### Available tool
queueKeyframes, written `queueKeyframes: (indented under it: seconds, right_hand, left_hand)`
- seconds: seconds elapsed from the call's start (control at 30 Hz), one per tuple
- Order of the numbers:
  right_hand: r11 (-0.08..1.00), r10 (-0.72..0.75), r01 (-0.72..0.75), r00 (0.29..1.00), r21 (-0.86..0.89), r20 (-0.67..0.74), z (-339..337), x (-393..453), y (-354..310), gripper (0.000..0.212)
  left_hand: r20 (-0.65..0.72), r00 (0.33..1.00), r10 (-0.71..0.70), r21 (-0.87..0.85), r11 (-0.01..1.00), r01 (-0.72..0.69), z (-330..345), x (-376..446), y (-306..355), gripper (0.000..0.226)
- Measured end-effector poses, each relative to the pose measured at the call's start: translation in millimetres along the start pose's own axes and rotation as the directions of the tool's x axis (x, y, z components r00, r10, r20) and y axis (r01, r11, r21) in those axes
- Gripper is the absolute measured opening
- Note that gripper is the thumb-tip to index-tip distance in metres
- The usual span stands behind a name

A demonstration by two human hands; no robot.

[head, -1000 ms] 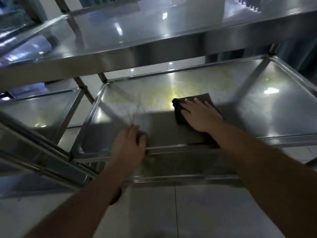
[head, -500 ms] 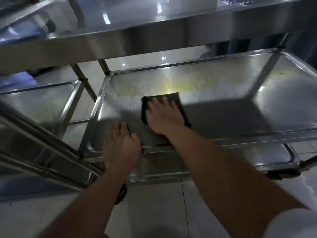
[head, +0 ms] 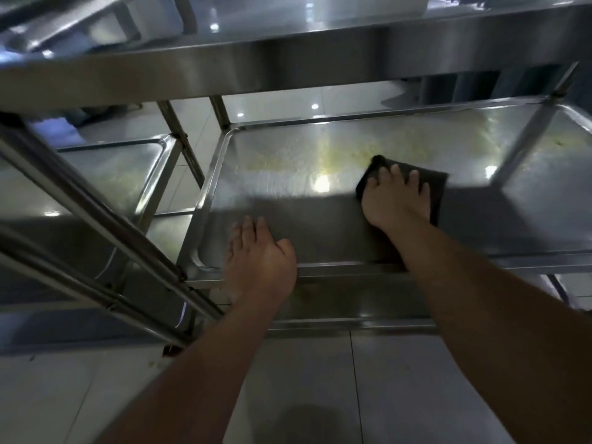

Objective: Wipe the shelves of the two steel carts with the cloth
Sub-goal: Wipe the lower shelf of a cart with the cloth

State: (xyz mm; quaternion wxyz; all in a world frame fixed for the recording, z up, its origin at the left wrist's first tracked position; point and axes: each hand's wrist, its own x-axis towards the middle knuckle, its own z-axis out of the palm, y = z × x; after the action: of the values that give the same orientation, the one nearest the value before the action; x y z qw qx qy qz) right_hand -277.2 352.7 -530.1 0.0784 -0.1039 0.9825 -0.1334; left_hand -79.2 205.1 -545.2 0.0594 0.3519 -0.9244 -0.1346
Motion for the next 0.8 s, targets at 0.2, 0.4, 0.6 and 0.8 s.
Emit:
queueKeyframes:
  seconds: [0.2,0.4,0.6,0.8]
  right_hand:
    - [0.692,-0.701,0.720,0.689,-0.060,0.182,37,-31,-103,0.055]
    - [0.633,-0.762,0.774,0.625,-0.008,0.172,35,-52,-71,0.058]
    - [0.745,-0.631,0.664,0.735,-0.072,0.247,19,-81,2,0.089]
    - [0.672,-0.689,0.737,0.660,-0.077,0.299,2,-97,51,0.089]
  left_hand:
    - [-0.042,0.999,-0.027,-0.141,0.990,0.020,-1,-1,-2,0.066]
    - [-0.088,0.996,-0.017,-0.209,0.978,-0.002,-1,-5,-5,0.066]
    - [-0.063,0.998,0.014,-0.136,0.990,-0.023,-1,-7,-4,0.067]
    - [-0.031,0.999,0.022,-0.070,0.997,-0.024,0,-3,-4,0.069]
